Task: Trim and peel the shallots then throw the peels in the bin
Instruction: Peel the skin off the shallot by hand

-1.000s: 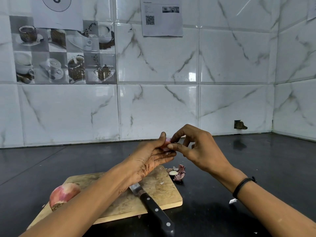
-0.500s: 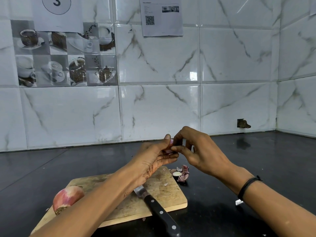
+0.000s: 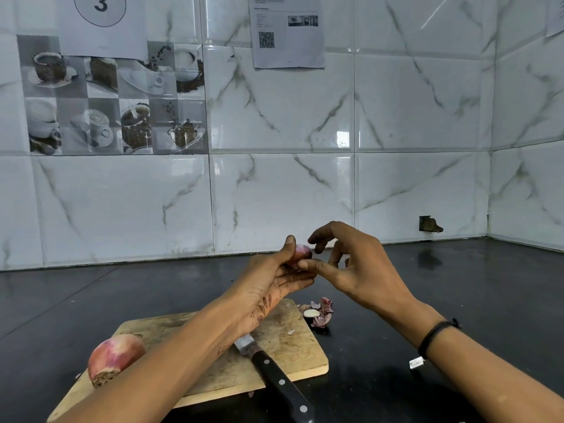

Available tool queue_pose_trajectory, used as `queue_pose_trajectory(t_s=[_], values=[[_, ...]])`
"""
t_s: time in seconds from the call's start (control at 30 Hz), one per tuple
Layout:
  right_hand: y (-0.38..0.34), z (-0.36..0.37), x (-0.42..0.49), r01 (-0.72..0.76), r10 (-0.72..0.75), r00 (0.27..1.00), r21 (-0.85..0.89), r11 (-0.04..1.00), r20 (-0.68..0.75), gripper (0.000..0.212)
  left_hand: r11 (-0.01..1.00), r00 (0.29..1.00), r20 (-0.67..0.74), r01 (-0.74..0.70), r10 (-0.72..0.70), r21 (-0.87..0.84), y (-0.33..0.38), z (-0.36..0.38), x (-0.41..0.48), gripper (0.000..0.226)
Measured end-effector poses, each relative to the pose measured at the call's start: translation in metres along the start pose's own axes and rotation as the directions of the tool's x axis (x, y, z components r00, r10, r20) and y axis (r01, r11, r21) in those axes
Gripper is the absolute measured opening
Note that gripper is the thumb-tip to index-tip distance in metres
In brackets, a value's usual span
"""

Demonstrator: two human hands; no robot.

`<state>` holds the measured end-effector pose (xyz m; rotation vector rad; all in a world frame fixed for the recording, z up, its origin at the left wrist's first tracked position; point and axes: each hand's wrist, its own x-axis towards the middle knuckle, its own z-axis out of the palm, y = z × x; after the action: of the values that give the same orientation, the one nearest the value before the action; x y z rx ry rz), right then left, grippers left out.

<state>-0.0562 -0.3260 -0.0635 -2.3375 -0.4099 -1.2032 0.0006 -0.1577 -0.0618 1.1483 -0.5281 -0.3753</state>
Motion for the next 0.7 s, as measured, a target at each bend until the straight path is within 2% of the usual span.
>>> queue_pose_trajectory(t_s=[0.27,0.53,0.7], values=[[0.0030,0.0001,0.0016,0.098,-0.099,0.995,-0.080,0.992,-0.011,0.013,0.998,0.999,-0.036,-0.019,0.021,0.052,-0.0013,-0.0075,0.0037,0.036],[-0.0032,-0.0010,-0.0009,0.184,-0.172,0.983,-0.242,0.953,0.068,0.034,0.964,0.995,-0.059,-0.056,0.074,0.260,-0.0018,-0.0092,-0.0015,0.032],[-0.0041,0.0016,-0.0006,0.218,-0.198,0.976,-0.394,0.893,0.090,0.040,0.951,0.996,-0.078,-0.026,0.052,0.307,-0.0039,-0.0070,-0.0021,0.036]])
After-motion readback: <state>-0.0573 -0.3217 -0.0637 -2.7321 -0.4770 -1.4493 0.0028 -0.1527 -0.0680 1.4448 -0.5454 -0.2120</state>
